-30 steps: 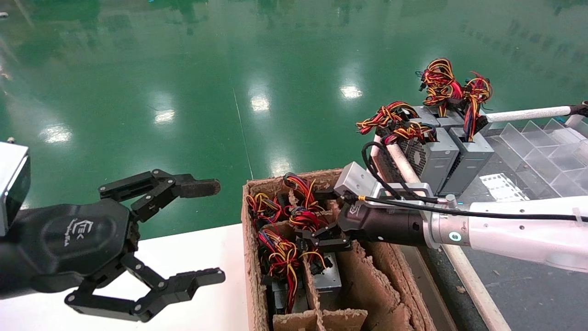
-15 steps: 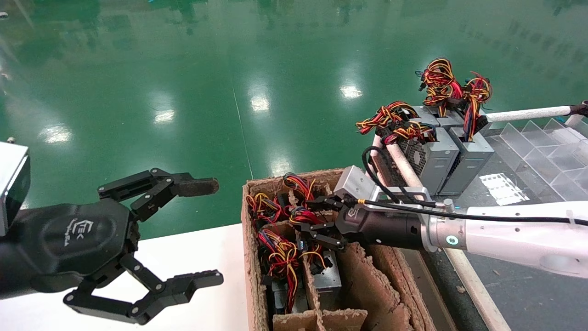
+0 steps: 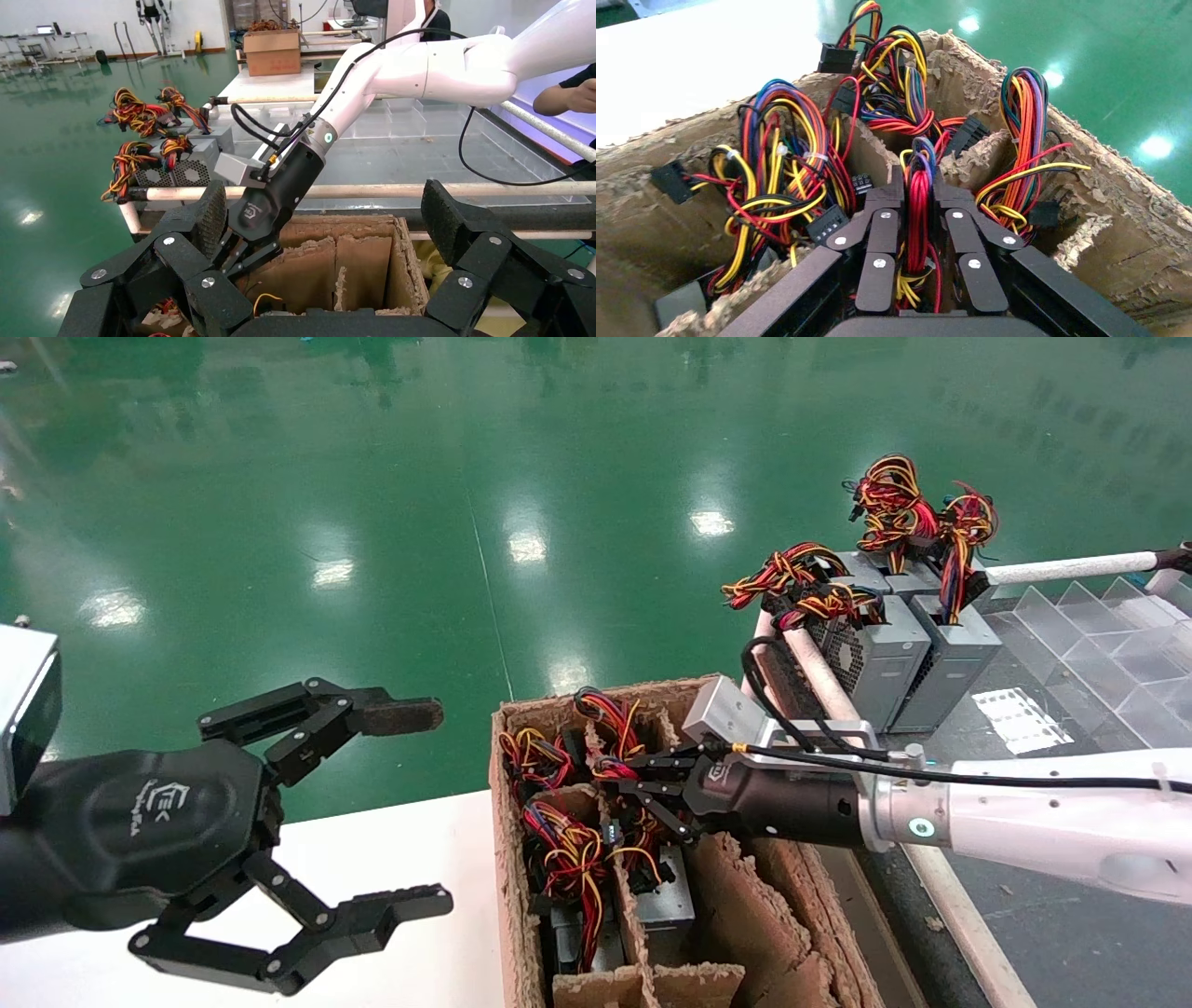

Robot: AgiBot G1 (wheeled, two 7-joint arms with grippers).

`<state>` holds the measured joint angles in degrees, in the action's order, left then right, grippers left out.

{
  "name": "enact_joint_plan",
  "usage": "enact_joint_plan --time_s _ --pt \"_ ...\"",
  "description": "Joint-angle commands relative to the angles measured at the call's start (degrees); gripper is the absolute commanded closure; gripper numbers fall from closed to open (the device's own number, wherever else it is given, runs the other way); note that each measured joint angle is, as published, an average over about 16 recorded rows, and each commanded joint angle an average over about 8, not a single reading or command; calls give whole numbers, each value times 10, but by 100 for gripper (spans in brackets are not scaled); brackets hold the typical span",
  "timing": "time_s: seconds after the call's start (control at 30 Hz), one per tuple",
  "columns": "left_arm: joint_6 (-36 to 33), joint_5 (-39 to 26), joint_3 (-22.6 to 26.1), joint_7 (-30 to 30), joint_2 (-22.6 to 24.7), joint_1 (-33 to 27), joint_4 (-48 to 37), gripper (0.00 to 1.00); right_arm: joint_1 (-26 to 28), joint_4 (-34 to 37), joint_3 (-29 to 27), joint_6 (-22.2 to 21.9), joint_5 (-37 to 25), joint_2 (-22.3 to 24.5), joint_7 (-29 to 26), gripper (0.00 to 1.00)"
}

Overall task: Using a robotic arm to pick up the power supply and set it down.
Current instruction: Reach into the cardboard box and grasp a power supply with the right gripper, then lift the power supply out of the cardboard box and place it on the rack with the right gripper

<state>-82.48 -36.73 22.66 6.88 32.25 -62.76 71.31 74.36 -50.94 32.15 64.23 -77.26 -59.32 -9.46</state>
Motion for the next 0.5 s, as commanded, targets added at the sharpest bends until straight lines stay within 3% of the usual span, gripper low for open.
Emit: enact_joint_plan --time_s 0.03,0.23,0.5 --pt "0 0 0 0 0 0 0 0 -1 0 -2 2 3 2 3 100" --pt "0 0 0 0 0 0 0 0 -7 -35 -26 12 37 34 1 100" --pt "0 0 0 0 0 0 0 0 -3 -111 -84 31 106 113 -16 100"
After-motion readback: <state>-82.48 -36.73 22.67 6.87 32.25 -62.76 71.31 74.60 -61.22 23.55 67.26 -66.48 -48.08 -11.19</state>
